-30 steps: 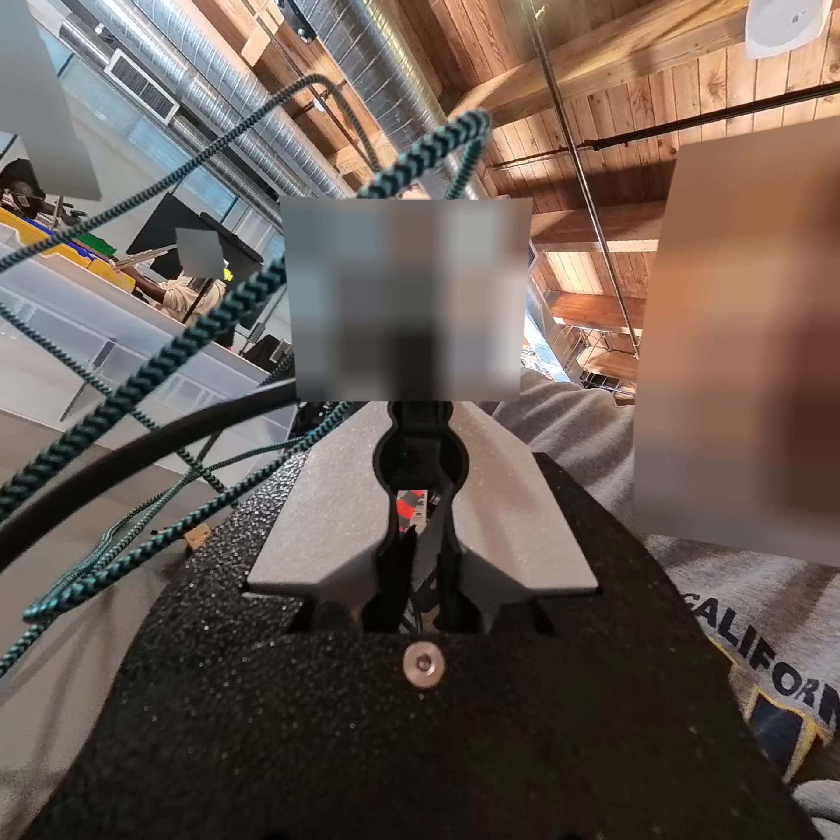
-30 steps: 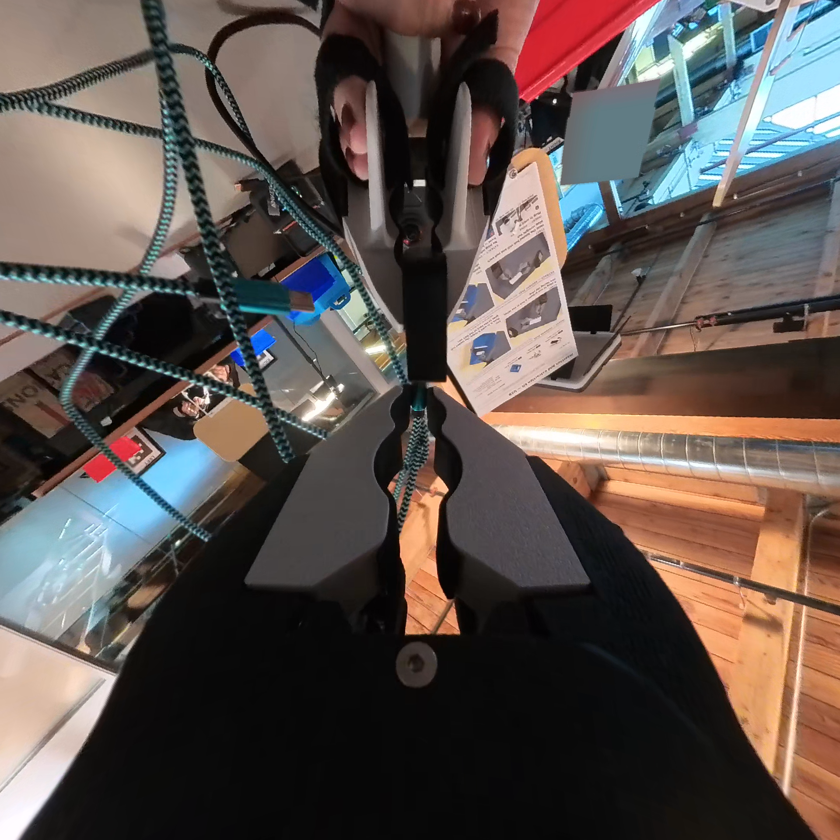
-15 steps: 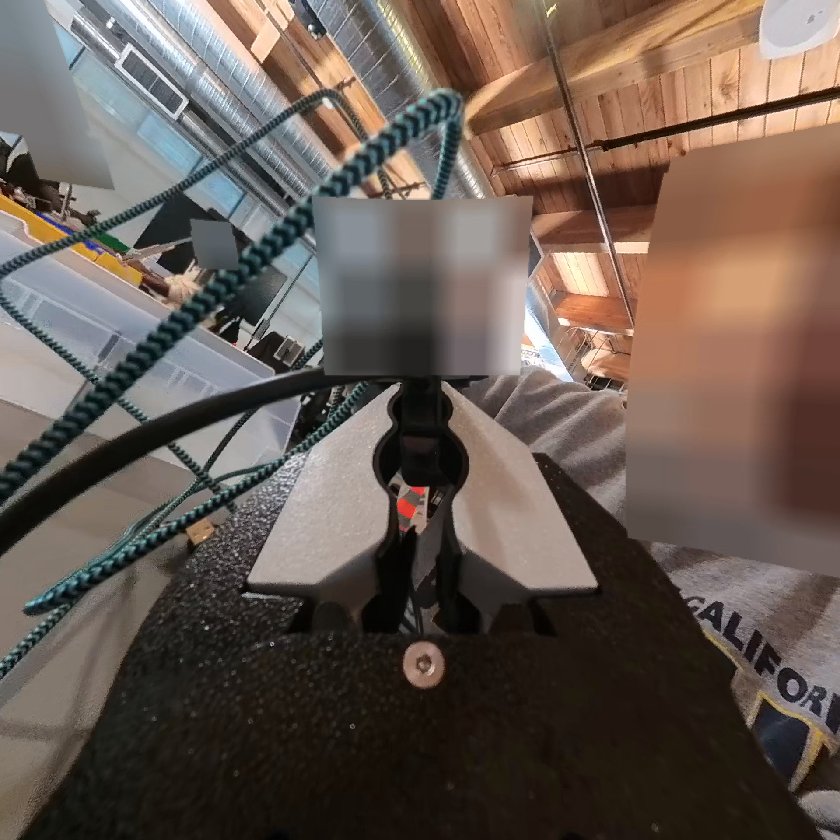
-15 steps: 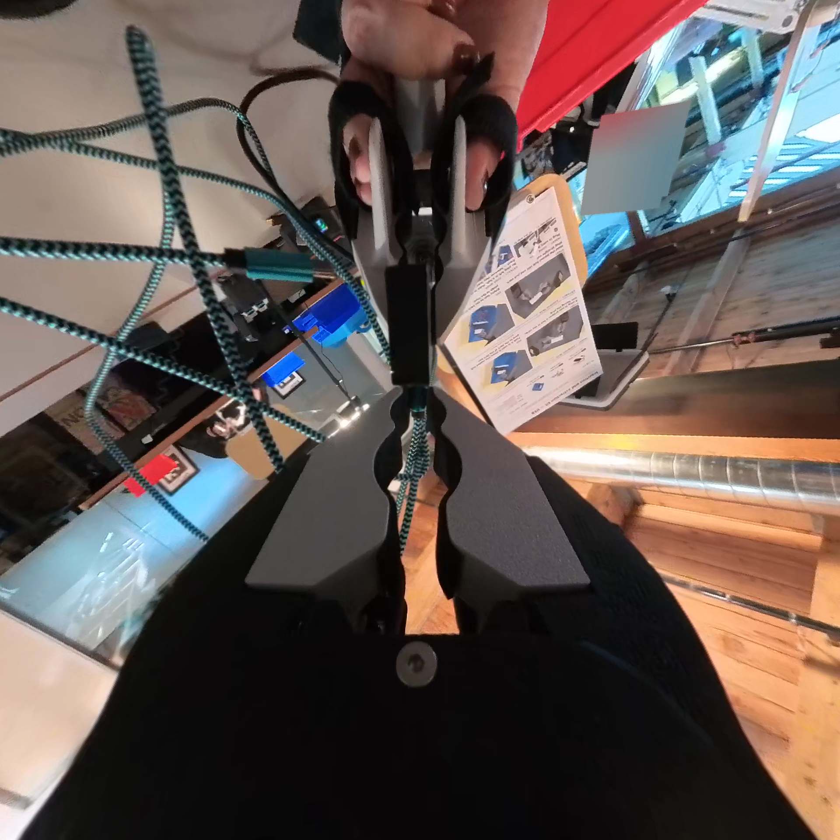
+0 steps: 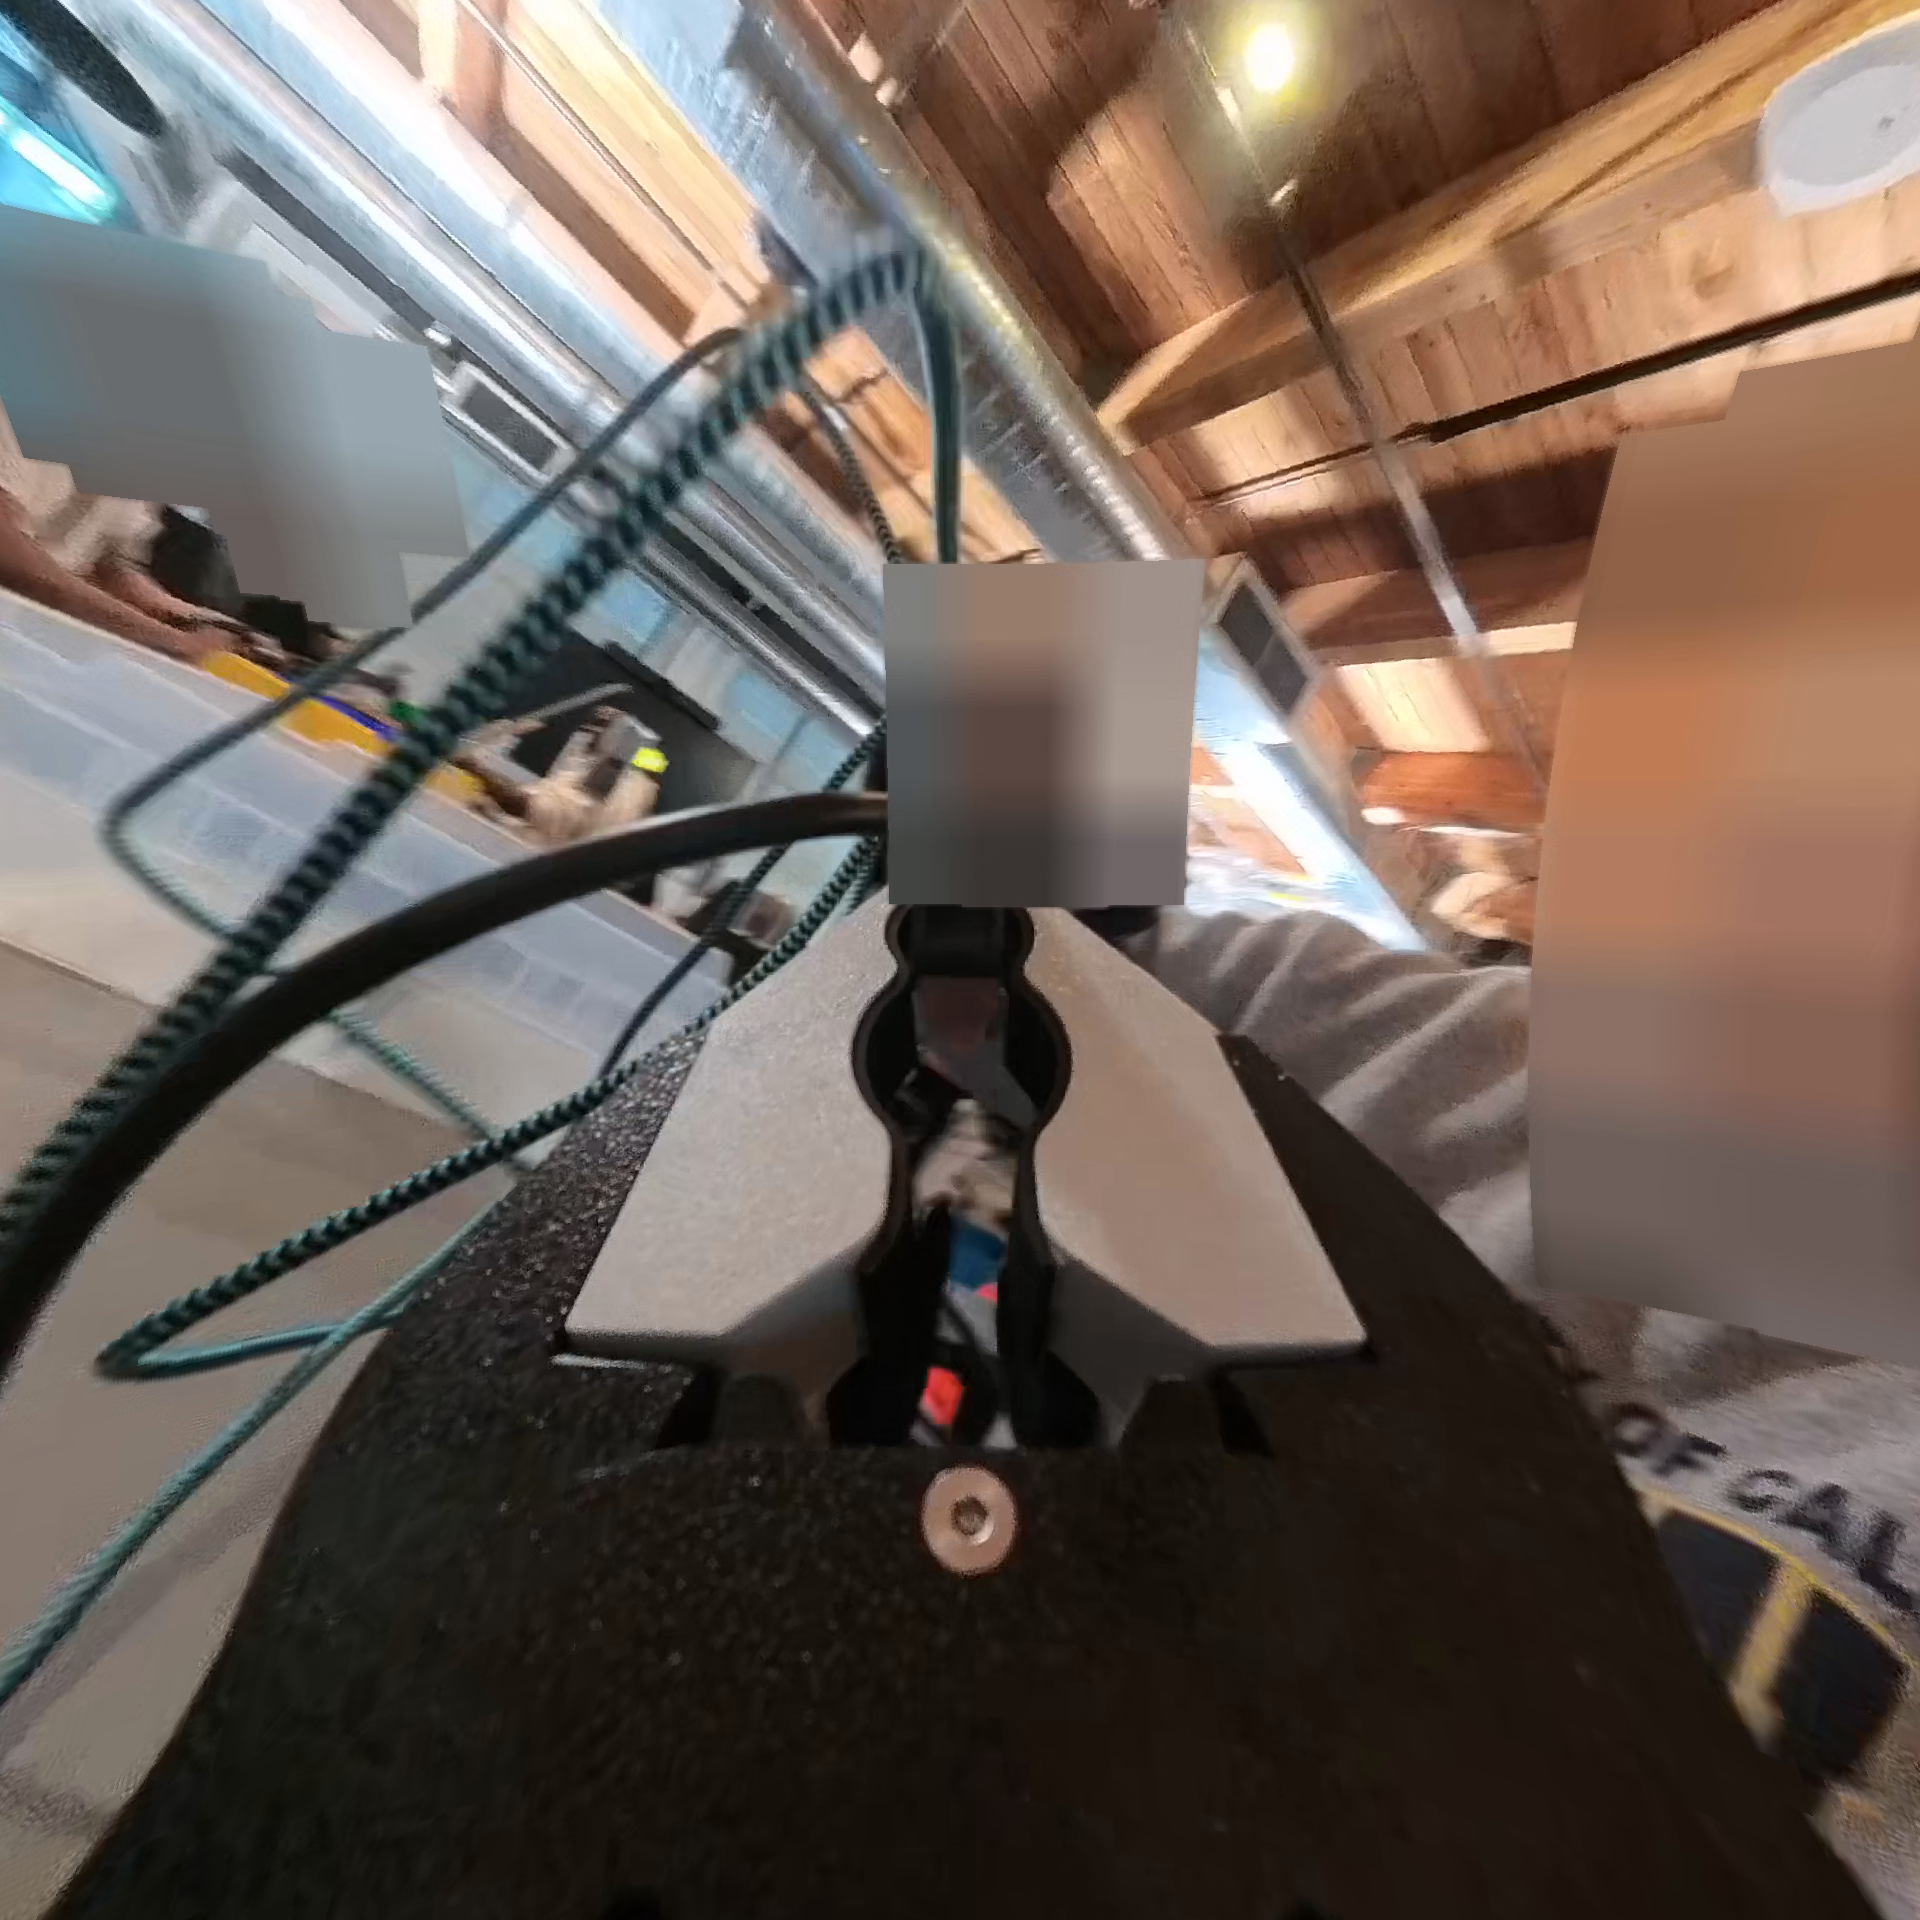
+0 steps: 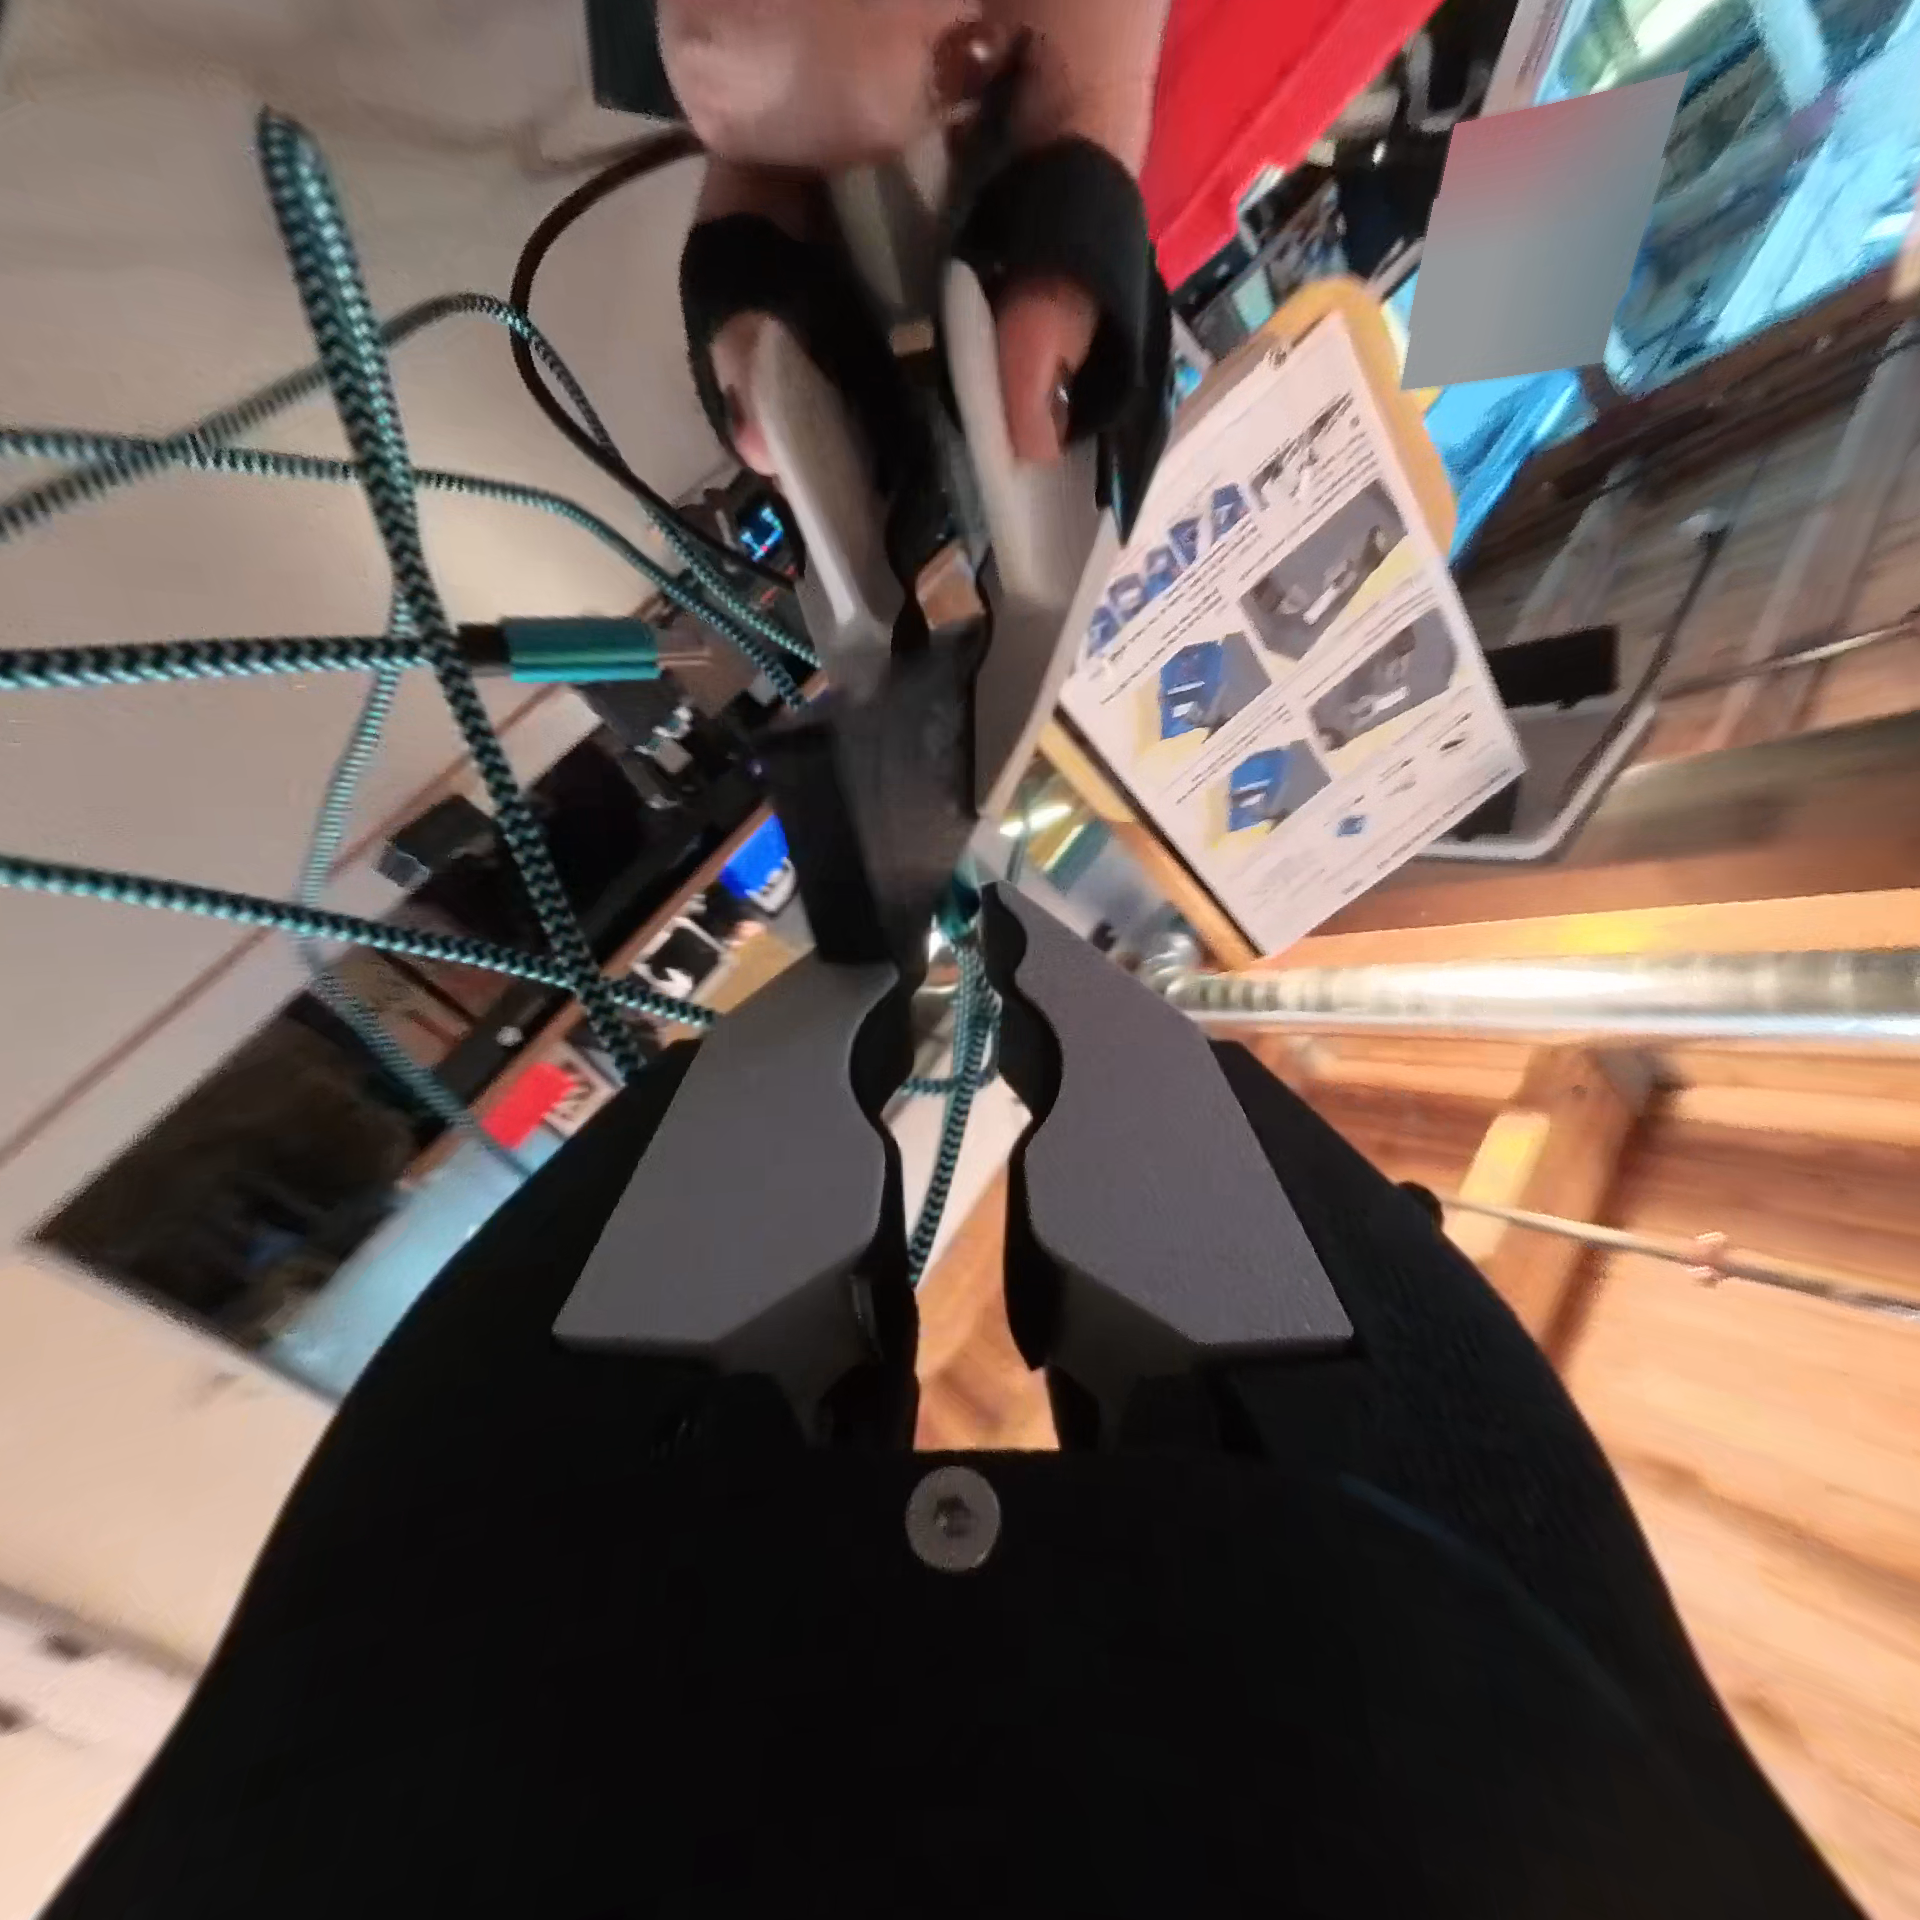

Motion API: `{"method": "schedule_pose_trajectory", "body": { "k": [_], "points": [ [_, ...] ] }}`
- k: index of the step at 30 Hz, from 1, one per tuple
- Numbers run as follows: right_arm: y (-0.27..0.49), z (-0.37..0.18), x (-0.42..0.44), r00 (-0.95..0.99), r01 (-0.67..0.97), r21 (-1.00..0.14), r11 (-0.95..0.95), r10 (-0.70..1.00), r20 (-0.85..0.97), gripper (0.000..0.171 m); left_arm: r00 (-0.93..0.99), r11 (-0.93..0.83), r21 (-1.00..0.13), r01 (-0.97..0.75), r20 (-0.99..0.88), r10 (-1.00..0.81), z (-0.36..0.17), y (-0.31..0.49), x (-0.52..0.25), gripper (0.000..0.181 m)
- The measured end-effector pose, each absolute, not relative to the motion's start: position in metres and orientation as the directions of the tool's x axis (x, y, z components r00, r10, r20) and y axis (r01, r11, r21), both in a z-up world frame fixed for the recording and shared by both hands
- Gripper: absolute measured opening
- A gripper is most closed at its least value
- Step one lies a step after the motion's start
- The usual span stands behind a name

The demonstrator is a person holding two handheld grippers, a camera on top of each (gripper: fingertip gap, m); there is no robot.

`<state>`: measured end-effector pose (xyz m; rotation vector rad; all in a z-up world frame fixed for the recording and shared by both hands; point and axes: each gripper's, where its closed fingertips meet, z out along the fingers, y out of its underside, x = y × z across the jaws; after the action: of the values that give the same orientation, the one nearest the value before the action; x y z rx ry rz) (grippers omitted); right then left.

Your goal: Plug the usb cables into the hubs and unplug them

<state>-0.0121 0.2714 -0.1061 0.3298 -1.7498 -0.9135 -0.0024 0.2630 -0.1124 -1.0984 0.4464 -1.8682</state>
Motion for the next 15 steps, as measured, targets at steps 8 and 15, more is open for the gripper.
{"method": "schedule_pose_trajectory", "body": {
  "k": [8,15],
  "points": [
    [0.299,-0.062,0.022,-0.051,0.578,-0.220,0.786,0.304,0.951,0.045,0.382,-0.095,-0.819,0.565,0.363,-0.850,-0.120,0.302,-0.049,0.008],
    [0.324,-0.091,0.048,0.117,0.698,-0.562,0.444,0.703,0.701,0.051,0.664,0.040,-0.925,0.378,0.241,-0.708,-0.137,0.321,-0.049,0.007]
  ]
}}
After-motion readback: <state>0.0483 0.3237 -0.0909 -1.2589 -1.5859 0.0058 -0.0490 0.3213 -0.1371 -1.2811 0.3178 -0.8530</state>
